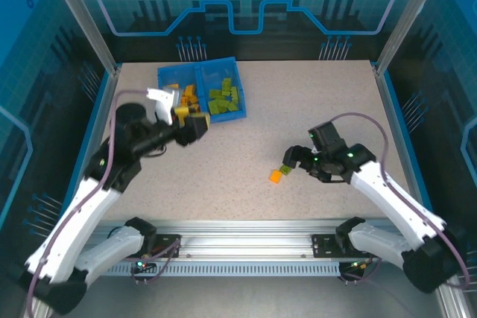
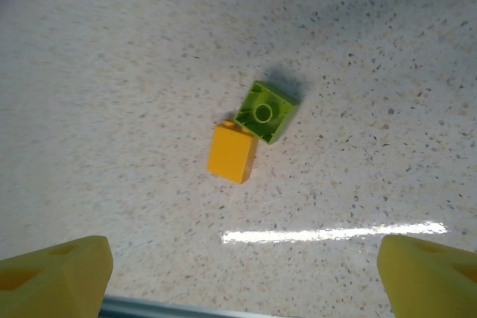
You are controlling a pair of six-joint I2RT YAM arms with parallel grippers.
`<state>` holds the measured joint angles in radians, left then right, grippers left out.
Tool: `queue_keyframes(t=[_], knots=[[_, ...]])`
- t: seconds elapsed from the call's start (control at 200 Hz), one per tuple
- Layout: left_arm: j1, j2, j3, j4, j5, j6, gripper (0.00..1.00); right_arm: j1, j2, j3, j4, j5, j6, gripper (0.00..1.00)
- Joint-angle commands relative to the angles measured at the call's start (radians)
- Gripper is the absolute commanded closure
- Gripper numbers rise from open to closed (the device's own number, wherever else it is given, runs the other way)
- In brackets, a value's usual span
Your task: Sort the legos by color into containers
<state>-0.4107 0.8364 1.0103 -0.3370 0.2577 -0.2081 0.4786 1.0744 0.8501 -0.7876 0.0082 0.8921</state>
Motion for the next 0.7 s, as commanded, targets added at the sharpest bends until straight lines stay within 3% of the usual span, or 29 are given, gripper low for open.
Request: queue_keyframes(t=[0.0, 0.21, 0.405, 0.57, 0.695], knots=[[-0.069, -0.105, -0.095, -0.085, 0.104, 0.298, 0.28, 0.028, 0.111, 0.023, 0.054, 0.087, 0.103, 0.04], [-0.095, -0.204, -0.208, -0.28, 0.224, 0.673, 0.01, 0.035, 0.367, 0.087, 0.124, 0.067, 0.191, 0.07], [-0.115, -0.275, -0.362, -0.14, 0.251, 0.739, 0.01, 0.035, 0.528, 0.144, 0.154, 0.073, 0.217, 0.19], [-0.116, -0.275, -0.426, -0.175, 0.254, 0.824, 0.01, 0.035, 0.59, 0.149, 0.157, 0.08, 0.254, 0.39], [-0.124, -0.294, -0.456, -0.183, 0.267, 0.851, 0.01, 0.035, 0.588, 0.128, 0.168, 0.086, 0.267, 0.47]])
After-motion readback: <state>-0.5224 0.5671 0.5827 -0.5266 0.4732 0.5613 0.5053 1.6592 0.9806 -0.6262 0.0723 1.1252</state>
